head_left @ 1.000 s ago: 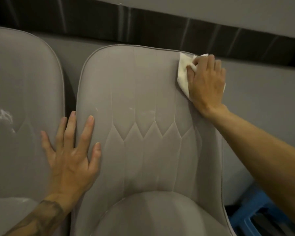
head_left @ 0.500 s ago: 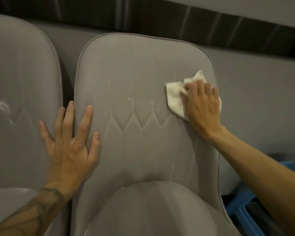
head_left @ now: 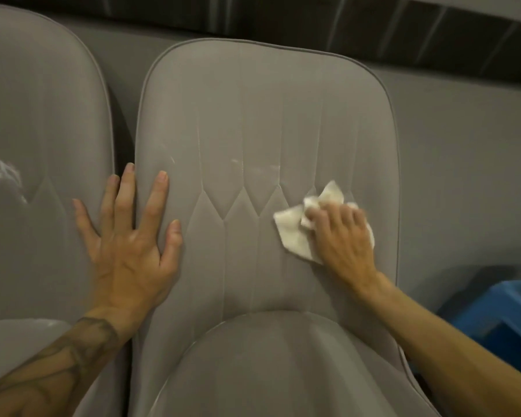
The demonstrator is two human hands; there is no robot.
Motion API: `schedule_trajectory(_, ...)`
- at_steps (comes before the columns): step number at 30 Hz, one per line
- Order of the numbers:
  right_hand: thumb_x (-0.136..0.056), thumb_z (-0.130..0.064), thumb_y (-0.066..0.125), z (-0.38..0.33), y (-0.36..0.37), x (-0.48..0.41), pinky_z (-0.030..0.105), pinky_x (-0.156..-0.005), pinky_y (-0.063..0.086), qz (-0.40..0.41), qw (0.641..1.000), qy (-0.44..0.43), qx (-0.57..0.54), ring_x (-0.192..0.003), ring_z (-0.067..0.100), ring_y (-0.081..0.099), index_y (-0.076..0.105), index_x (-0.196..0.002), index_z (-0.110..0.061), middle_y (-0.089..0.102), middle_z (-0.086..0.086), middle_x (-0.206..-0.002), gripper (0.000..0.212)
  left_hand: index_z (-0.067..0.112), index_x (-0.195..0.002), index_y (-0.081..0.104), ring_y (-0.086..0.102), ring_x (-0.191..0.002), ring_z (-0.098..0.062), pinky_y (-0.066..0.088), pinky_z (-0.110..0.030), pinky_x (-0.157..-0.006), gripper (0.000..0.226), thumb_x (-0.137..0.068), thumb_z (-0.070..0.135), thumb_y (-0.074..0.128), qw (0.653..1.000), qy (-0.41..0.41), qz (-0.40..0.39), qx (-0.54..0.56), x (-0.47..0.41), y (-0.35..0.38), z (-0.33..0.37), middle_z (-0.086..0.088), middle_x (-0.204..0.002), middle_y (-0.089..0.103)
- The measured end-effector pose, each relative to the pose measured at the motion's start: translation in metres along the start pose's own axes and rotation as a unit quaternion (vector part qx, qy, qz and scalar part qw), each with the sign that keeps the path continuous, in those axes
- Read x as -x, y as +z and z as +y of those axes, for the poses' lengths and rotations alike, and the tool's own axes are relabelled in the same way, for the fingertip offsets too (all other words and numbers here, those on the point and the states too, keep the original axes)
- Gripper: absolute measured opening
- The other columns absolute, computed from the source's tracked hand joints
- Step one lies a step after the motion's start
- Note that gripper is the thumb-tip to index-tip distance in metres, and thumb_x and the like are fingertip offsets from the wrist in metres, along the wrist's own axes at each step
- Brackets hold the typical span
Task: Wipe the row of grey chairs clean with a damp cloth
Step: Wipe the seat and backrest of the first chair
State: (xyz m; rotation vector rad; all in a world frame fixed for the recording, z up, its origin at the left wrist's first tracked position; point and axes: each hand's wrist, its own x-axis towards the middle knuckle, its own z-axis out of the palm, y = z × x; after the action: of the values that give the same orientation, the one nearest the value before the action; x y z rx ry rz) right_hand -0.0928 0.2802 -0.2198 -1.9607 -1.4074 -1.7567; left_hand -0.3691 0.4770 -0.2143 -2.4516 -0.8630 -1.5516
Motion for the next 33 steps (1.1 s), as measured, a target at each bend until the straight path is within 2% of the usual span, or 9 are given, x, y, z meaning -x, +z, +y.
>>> schedule_trajectory(3,-0.102,-0.023,0.055,-0.012,0.005,0.0,0.044,-0.083,0.041,0.023,0.996,0.079,-0.019,-0.082,0.03,0.045,0.058,-0.118,-0.011,0.051,0.01,-0.1,0.021,0.034,-0.166,0.019,0.017,-0.159,-0.032,0.002,-0.07,-0.123,0.07,-0.099,0.043,0.041,1.0,-0.001,-0.003,0.004,0.001,0.001,-0.001,-0.008,-0.172,0.015)
schedule_trajectory(7,-0.098,-0.021,0.059,-0.035,-0.001,0.055,0.041,-0.082,0.044,-0.044,0.995,-0.09,-0.022,-0.076,0.029,0.053,0.062,-0.111,-0.013,0.056,0.006,-0.092,0.015,0.034,-0.166,0.018,0.017,-0.159,-0.032,0.001,-0.068,-0.124,0.069,-0.1,0.044,0.038,1.0,0.0,-0.006,-0.008,0.0,0.002,-0.003,-0.008,-0.172,0.015)
schedule_trajectory(9,-0.101,-0.032,0.058,-0.021,-0.004,0.034,0.041,-0.075,0.046,-0.024,0.995,-0.091,-0.023,-0.072,0.028,0.054,0.058,-0.102,-0.016,0.056,0.005,-0.086,0.016,0.032,-0.166,0.021,0.018,-0.159,-0.032,0.0,-0.067,-0.124,0.069,-0.1,0.043,0.04,1.0,-0.002,-0.003,-0.008,0.0,0.003,-0.003,-0.008,-0.172,0.015)
schedule_trajectory(11,-0.104,-0.04,0.054,-0.003,-0.003,-0.017,0.043,-0.073,0.044,0.021,0.999,-0.043,-0.009,-0.073,0.031,0.053,0.056,-0.099,-0.015,0.055,0.008,-0.084,0.026,0.033,-0.165,0.021,0.016,-0.159,-0.032,0.0,-0.067,-0.124,0.069,-0.1,0.044,0.04,1.0,-0.001,-0.004,-0.004,0.001,0.003,-0.003,-0.007,-0.172,0.014)
schedule_trajectory(14,-0.104,-0.044,0.053,0.024,0.0,-0.103,0.043,-0.071,0.04,0.088,0.99,0.106,0.003,-0.077,0.032,0.052,0.058,-0.094,-0.013,0.057,0.011,-0.086,0.032,0.035,-0.166,0.017,0.014,-0.16,-0.03,0.002,-0.069,-0.123,0.07,-0.1,0.045,0.038,1.0,0.001,-0.01,-0.006,0.0,0.004,-0.006,-0.005,-0.173,0.012)
schedule_trajectory(17,-0.103,-0.044,0.053,0.018,0.003,-0.128,0.042,-0.069,0.04,0.119,0.97,0.21,-0.007,-0.076,0.031,0.054,0.059,-0.09,-0.012,0.059,0.01,-0.085,0.035,0.034,-0.166,0.017,0.016,-0.159,-0.031,0.004,-0.07,-0.123,0.07,-0.1,0.044,0.039,1.0,0.005,-0.001,-0.012,0.001,0.004,-0.005,-0.007,-0.173,0.013)
schedule_trajectory(22,-0.104,-0.039,0.055,-0.01,0.001,-0.076,0.042,-0.069,0.041,0.072,0.99,0.117,-0.03,-0.072,0.032,0.054,0.062,-0.085,-0.01,0.058,0.011,-0.08,0.035,0.034,-0.166,0.017,0.018,-0.159,-0.033,0.004,-0.07,-0.123,0.07,-0.1,0.043,0.041,1.0,0.006,-0.003,-0.008,0.0,0.001,-0.002,-0.009,-0.172,0.015)
schedule_trajectory(29,-0.101,-0.057,0.042,0.006,0.002,-0.156,0.038,-0.074,0.035,0.105,0.963,0.236,-0.072,-0.081,0.027,0.05,0.056,-0.097,-0.013,0.058,0.01,-0.094,0.047,0.032,-0.165,0.021,0.019,-0.158,-0.034,0.004,-0.071,-0.122,0.069,-0.1,0.042,0.041,1.0,0.002,-0.008,-0.002,-0.001,-0.001,-0.001,-0.01,-0.172,0.017)
schedule_trajectory(33,-0.096,-0.059,0.054,-0.015,0.003,-0.112,0.041,-0.072,0.035,0.09,0.984,0.14,-0.059,-0.077,0.029,0.046,0.056,-0.091,-0.012,0.053,0.01,-0.087,0.048,0.032,-0.165,0.022,0.019,-0.158,-0.034,0.005,-0.071,-0.122,0.07,-0.099,0.041,0.043,1.0,0.0,-0.011,-0.001,-0.001,-0.002,0.0,-0.01,-0.172,0.018)
